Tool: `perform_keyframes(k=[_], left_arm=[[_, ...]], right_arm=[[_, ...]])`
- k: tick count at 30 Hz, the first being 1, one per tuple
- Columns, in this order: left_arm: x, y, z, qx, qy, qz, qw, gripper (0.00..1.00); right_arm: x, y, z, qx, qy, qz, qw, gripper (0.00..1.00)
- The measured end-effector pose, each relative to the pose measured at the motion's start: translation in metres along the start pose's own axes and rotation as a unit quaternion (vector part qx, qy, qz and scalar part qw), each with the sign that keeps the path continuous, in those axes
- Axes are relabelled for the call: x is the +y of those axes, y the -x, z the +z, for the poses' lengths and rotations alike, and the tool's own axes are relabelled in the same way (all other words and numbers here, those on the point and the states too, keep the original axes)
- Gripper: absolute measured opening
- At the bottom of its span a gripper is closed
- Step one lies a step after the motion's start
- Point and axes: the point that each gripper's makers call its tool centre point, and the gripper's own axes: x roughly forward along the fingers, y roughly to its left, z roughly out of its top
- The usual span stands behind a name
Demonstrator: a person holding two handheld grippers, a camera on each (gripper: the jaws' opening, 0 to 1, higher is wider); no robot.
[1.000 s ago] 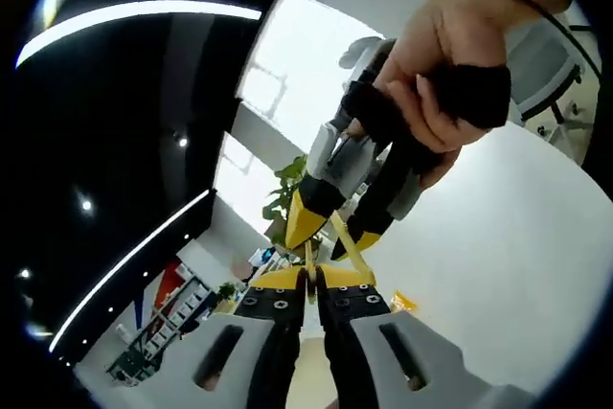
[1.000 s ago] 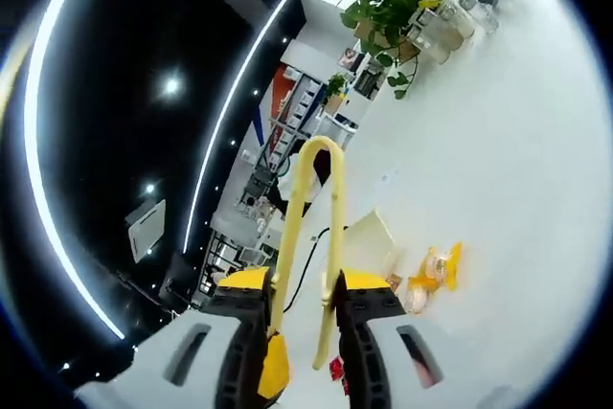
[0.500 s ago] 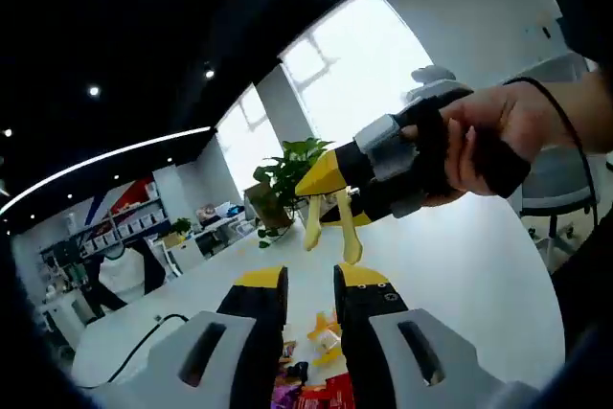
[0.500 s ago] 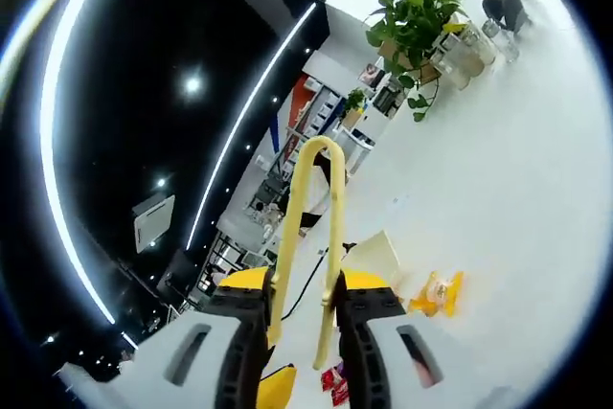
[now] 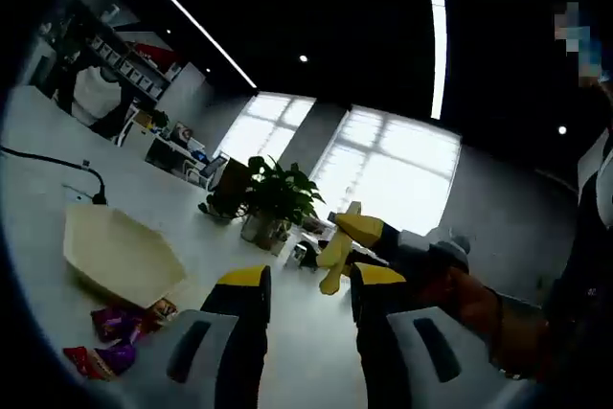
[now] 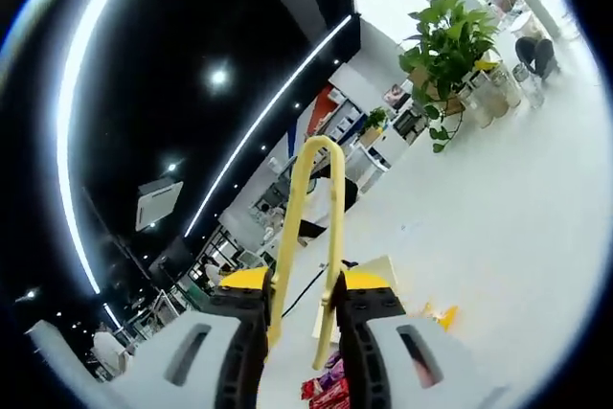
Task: Place the target food into the container with the food tongs after gripping and lifting it, then release it inside without dropping or visibly crushing the food.
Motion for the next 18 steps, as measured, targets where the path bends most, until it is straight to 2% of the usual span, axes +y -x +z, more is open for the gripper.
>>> perform_keyframes(k=[2,5,6,7,8,9,11,15,16,17,18], left_arm=[[0.002,0.001,-0.002,0.006,0.011,0.004,0.9999,0.36],[-0.002,0.003,0.001,-0.01,0.097,-0.018,0.995,0.4],[-0.002,0.003,0.002,-0.012,0.11,-0.02,0.9936,0.4],[0.0,0.005,0.009,-0.036,0.143,-0.014,0.989,0.4],[-0.002,0.006,0.018,-0.064,0.177,-0.029,0.9817,0.39],[-0.005,0.006,0.02,-0.066,0.186,-0.042,0.9795,0.39],[-0.004,0.006,0.018,-0.06,0.201,-0.043,0.9768,0.39],[-0.016,0.002,0.019,-0.056,0.269,-0.081,0.9582,0.49],[-0.018,0.001,0.018,-0.055,0.274,-0.087,0.9564,0.5],[-0.017,-0.001,0.017,-0.055,0.291,-0.089,0.9509,0.51],[-0.016,-0.003,0.015,-0.055,0.3,-0.089,0.9482,0.52]], right_arm=[[0.002,0.0,0.001,-0.001,0.005,0.005,1.0,0.22],[0.005,0.0,0.0,0.0,0.017,0.011,0.9998,0.22],[0.006,0.0,-0.001,0.001,0.017,0.013,0.9998,0.22],[0.007,0.001,-0.001,0.0,0.02,0.016,0.9997,0.22],[0.01,0.001,0.0,-0.002,0.024,0.02,0.9995,0.22],[0.011,0.001,0.001,-0.004,0.027,0.023,0.9994,0.22],[0.016,0.002,0.002,-0.006,0.032,0.031,0.999,0.22],[0.02,0.001,0.003,-0.008,0.045,0.039,0.9982,0.22],[0.021,0.001,0.003,-0.009,0.046,0.041,0.9981,0.22],[0.026,0.0,0.004,-0.013,0.042,0.055,0.9975,0.22],[0.029,0.0,0.005,-0.016,0.035,0.064,0.9972,0.22]])
